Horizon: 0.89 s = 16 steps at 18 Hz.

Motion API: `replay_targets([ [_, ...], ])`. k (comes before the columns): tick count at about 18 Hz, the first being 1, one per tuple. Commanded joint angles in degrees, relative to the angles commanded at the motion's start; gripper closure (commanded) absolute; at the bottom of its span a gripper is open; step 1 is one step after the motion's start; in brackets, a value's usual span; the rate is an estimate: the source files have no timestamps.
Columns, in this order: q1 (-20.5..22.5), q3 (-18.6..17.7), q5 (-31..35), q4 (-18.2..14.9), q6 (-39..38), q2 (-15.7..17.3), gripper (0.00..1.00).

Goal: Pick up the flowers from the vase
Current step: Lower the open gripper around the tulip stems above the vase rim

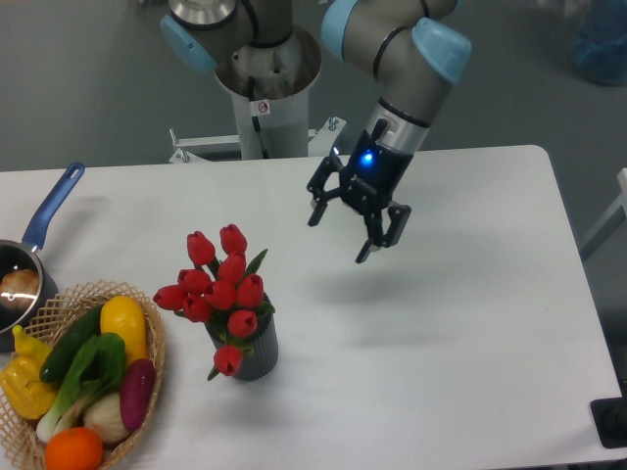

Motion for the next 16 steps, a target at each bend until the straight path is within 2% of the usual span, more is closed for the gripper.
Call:
replay_targets([
  [3, -2.11, 0.18, -1.92, 0.17, -2.38, -0.34, 0.00],
  [6, -2.12, -0.17, -7.90, 0.18, -2.30, -1.05, 0.00],
  [16, -5.01, 0.17, -8.35, 0.79, -2.38, -2.54, 0.00],
])
